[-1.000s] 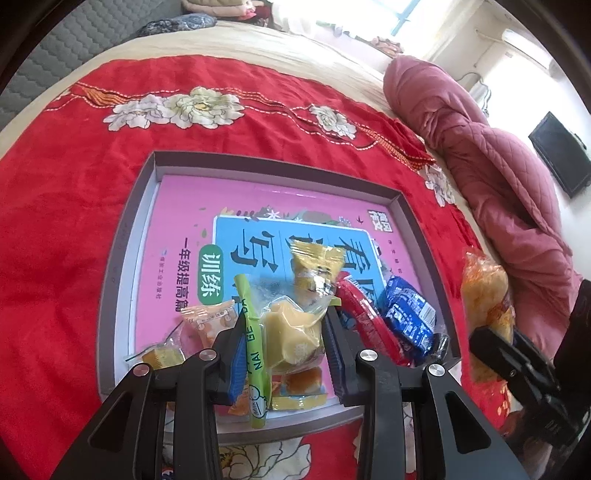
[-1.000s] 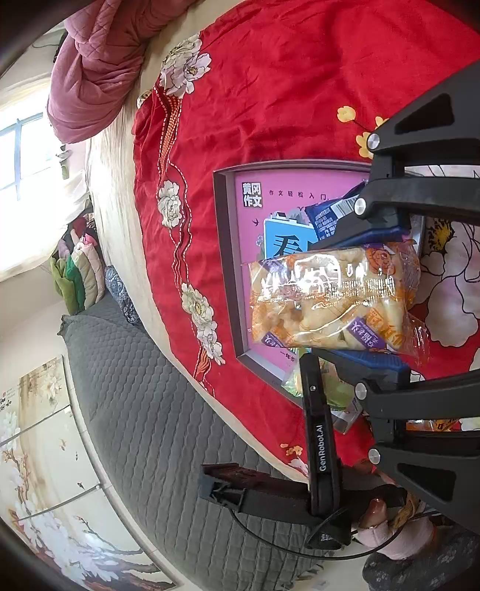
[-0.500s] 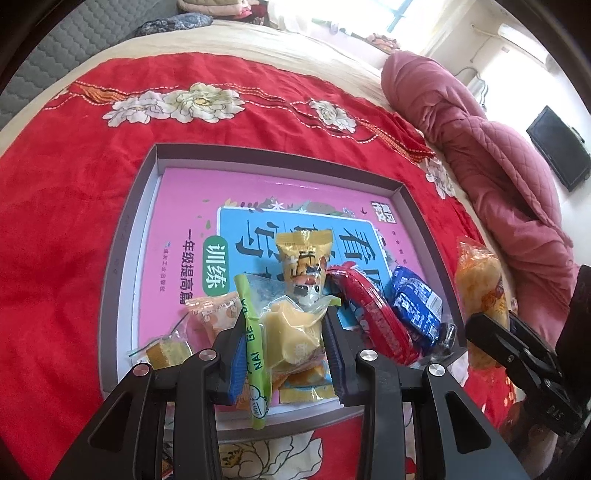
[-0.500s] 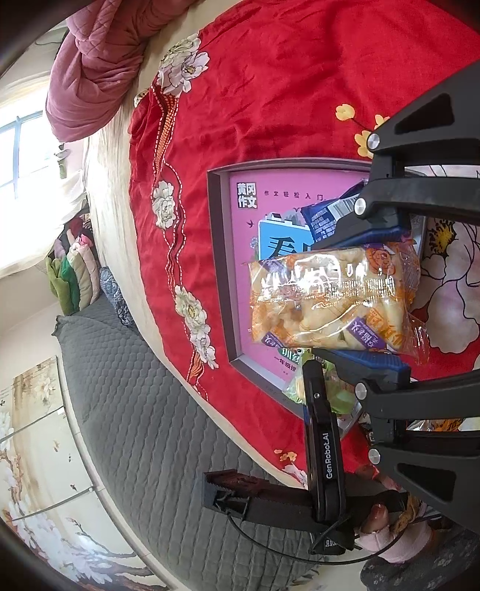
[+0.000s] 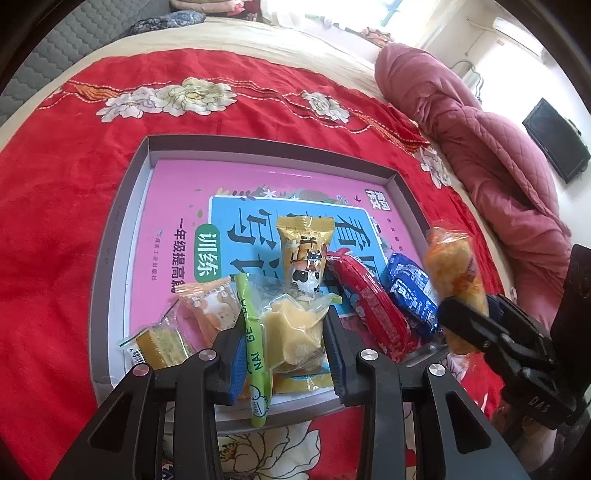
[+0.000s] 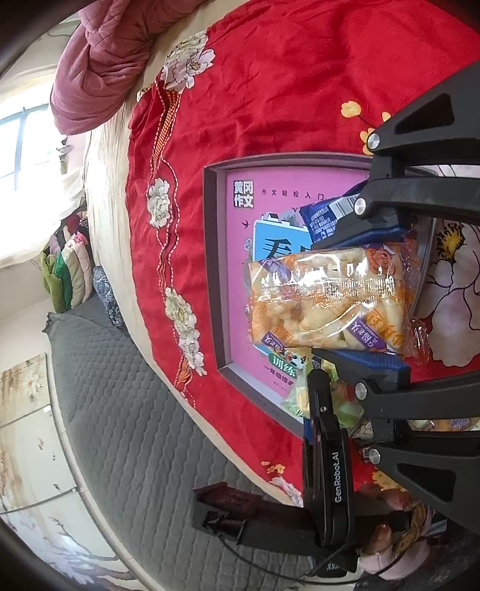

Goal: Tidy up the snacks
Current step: 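Lower the puffed-snack bag into the tray with the right tool while the left tool lowers the green packet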

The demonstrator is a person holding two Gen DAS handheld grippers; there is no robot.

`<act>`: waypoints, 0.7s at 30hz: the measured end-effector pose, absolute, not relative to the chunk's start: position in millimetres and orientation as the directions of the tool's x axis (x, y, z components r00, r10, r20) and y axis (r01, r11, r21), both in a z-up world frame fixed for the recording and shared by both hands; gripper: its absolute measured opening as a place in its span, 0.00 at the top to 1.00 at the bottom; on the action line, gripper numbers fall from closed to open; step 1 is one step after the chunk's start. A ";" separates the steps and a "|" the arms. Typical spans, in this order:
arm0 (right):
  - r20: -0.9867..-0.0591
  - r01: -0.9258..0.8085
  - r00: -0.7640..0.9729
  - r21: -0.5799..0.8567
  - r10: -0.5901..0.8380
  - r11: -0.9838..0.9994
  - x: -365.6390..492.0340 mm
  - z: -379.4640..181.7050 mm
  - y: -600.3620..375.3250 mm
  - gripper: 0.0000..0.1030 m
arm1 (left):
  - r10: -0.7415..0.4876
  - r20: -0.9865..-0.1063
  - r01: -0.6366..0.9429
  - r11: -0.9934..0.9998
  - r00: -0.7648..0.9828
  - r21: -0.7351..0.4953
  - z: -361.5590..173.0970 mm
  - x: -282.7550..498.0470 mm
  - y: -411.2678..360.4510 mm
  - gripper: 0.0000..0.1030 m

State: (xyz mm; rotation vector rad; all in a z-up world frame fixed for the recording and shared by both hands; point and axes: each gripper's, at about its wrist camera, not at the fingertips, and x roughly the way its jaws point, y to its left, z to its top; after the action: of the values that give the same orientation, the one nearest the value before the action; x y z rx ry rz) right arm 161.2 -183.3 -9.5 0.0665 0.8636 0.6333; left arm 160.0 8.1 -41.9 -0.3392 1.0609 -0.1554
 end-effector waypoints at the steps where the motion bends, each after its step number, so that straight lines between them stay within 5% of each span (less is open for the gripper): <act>1: -0.692 -0.495 0.478 0.297 0.541 0.817 161.2 -10.9 -181.8 0.55 | -0.287 -0.828 -0.037 0.937 0.483 -0.346 -42.3 159.7 8.0 0.63; 21: -0.745 -0.492 0.435 0.275 0.506 0.826 166.1 -32.6 -170.5 0.55 | -0.297 -0.829 -0.021 0.937 0.474 -0.348 -44.1 158.0 -1.5 0.62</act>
State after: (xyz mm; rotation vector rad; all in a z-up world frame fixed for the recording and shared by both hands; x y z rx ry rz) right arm 166.1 -170.5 -32.6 0.0171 0.9336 0.6211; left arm 158.0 -1.5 -44.1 -0.3311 1.0685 -0.1729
